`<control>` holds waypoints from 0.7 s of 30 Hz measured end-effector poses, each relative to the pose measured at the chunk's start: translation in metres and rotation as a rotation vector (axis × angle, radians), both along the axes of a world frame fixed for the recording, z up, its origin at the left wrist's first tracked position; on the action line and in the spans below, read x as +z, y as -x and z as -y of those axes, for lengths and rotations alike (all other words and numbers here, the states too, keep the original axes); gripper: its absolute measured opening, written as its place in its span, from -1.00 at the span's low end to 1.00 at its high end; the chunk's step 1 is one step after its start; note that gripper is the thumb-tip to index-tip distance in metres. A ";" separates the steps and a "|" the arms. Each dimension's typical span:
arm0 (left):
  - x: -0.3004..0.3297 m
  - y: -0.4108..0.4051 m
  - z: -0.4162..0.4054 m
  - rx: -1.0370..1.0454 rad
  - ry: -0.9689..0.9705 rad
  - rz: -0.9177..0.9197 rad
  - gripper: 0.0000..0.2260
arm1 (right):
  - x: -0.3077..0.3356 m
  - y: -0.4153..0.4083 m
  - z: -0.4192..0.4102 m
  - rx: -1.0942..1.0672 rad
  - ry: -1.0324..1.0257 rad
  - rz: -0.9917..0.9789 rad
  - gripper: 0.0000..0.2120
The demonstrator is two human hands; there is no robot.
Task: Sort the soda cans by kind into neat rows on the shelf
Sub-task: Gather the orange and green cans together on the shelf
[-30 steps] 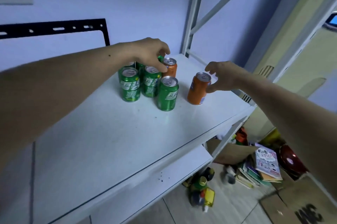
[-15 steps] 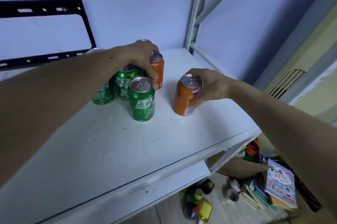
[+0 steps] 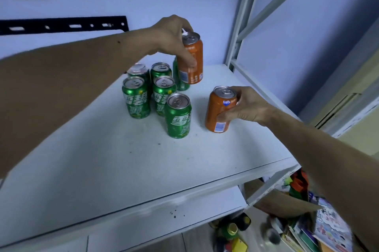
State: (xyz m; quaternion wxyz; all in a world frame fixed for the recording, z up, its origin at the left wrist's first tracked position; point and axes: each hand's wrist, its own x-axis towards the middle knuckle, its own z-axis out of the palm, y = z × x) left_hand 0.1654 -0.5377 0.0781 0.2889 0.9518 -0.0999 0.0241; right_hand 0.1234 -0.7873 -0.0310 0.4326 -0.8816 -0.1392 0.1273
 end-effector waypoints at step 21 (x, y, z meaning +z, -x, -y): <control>0.131 0.326 -0.395 0.533 -0.217 0.065 -0.43 | 0.170 0.142 -0.426 0.493 -0.226 0.217 -0.60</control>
